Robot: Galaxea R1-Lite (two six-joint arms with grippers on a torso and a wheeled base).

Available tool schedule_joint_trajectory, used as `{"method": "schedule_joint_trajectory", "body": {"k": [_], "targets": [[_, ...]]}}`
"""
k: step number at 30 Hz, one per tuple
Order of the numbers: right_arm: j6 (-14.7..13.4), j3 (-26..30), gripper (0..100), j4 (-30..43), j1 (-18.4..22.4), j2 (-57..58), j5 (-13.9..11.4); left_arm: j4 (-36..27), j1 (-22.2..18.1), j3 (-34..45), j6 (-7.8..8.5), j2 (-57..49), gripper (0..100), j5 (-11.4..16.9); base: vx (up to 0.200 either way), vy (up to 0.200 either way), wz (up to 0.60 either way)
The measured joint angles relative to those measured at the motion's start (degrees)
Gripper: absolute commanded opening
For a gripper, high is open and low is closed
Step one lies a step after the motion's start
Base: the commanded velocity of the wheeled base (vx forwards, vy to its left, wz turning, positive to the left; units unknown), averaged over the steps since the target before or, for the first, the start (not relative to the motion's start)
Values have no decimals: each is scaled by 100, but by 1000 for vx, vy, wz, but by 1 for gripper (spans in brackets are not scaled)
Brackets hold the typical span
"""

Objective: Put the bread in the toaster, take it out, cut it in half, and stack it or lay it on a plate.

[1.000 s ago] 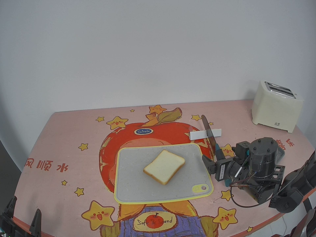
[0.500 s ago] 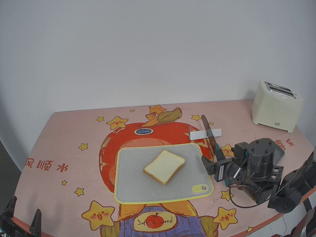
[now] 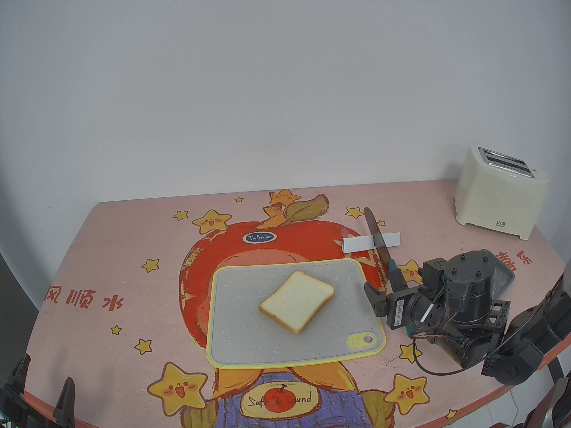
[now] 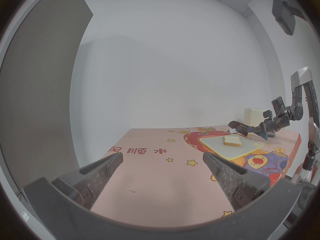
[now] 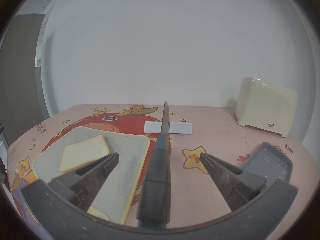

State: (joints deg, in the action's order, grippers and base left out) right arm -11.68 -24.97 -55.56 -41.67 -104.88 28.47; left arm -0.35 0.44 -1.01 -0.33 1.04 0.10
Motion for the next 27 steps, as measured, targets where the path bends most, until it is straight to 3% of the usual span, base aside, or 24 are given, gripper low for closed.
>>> {"method": "schedule_joint_trajectory", "body": {"k": [13, 14, 27], "targets": [[-6, 9, 100, 1, -15, -22, 0, 0, 0, 0, 0, 0, 100, 0, 0, 0, 0], [-9, 9, 0, 4, -17, -24, 0, 2, 0, 0, 0, 0, 100, 0, 0, 0, 0], [-4, 6, 0, 0, -44, -15, 11, 2, 0, 0, 0, 0, 100, 0, 0, 0, 0]]}}
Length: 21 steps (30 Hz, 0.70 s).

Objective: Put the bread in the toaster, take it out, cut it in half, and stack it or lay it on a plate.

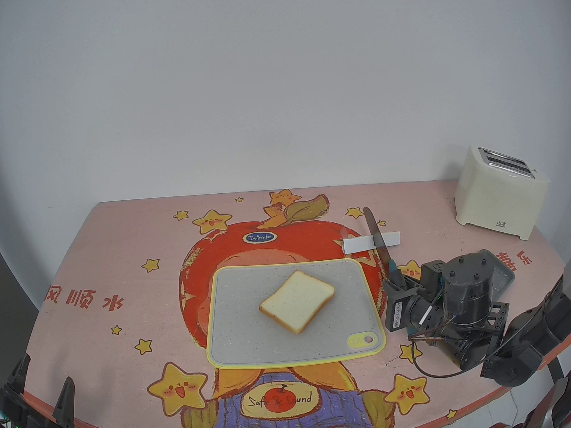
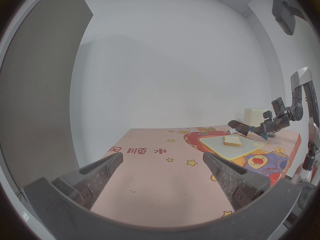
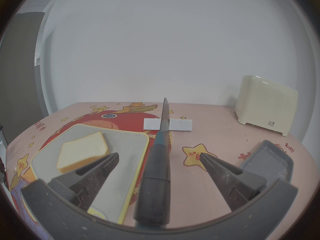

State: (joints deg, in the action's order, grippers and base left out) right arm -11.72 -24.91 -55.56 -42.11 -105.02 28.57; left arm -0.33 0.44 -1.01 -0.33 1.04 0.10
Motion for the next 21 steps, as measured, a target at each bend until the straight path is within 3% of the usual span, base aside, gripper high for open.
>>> {"method": "schedule_joint_trajectory", "body": {"k": [21], "targets": [[15, -12, 0, -22, 62, 130, -15, -2, 0, 0, 1, 0, 100, 0, 0, 0, 0]]}}
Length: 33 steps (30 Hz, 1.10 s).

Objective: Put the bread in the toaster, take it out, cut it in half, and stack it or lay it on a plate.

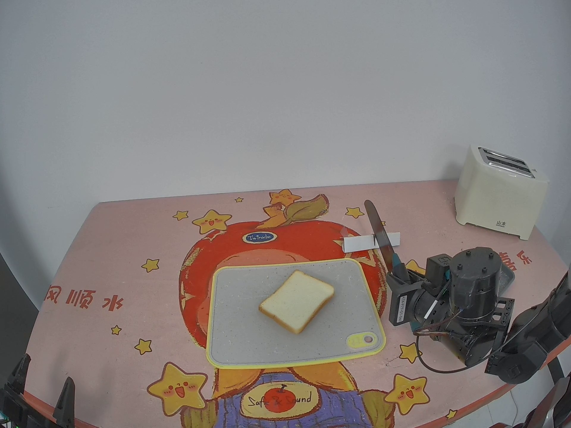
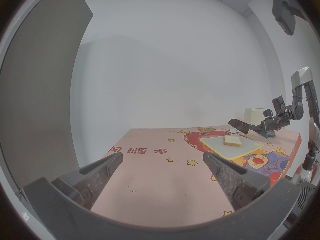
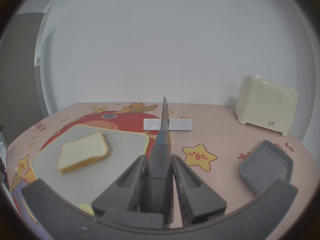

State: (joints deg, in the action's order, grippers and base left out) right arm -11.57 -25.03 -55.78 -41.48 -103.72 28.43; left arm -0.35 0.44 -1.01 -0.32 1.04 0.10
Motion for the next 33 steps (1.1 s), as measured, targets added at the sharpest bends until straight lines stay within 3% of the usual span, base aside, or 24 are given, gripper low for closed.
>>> {"method": "schedule_joint_trajectory", "body": {"k": [10, 17, 24, 30, 33], "targets": [[29, -7, 0, 57, -52, 482, -98, 2, 0, 0, -1, 0, 100, 0, 0, 0, 0], [33, 0, 0, 77, -66, 866, -389, 0, 0, 0, -1, 0, 100, 0, 0, 0, 0], [121, 9, 0, 241, -66, 1198, -906, 0, 0, 0, -1, 0, 100, 0, 0, 0, 0], [389, -90, 0, 301, -66, 1364, -1606, 2, 5, 0, 0, 0, 100, 0, 0, 0, 0], [512, -219, 0, 310, -66, 1399, -1748, 0, 2, 0, -1, 0, 100, 0, 0, 0, 0]]}}
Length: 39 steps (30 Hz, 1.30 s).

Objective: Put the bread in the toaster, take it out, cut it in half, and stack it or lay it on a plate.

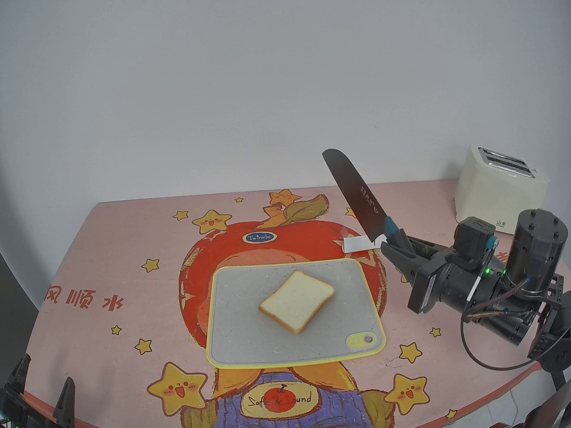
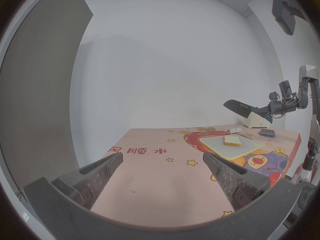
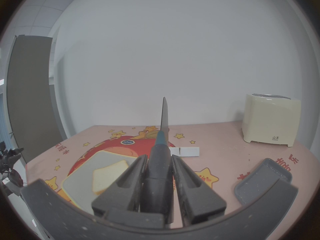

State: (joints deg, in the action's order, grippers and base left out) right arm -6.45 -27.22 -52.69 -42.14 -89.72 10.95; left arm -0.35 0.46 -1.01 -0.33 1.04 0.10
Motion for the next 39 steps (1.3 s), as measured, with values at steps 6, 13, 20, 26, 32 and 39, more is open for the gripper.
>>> {"method": "schedule_joint_trajectory", "body": {"k": [6, 13, 20, 26, 32, 39], "targets": [[145, -273, 0, 323, -63, 4, -318, 2, -2, 0, 1, 0, 100, 0, 0, 0, 0], [200, -37, 0, 325, -419, 61, -351, 2, -2, 0, 0, 0, 100, 0, 0, 0, 0], [213, 190, 0, 378, -877, 315, -315, 2, -2, 0, 1, 0, 100, -2, 0, 0, 0], [221, 258, 0, 383, -947, 496, -334, 2, -2, 0, 1, 0, 100, 0, 0, 0, 0], [229, 265, 0, 753, -964, 653, -257, 0, -2, 0, 1, 0, 100, 0, 0, 0, 0], [405, -61, 0, 1744, -914, 905, -215, 2, -2, 0, 0, 0, 100, -2, 0, 0, 0]]}}
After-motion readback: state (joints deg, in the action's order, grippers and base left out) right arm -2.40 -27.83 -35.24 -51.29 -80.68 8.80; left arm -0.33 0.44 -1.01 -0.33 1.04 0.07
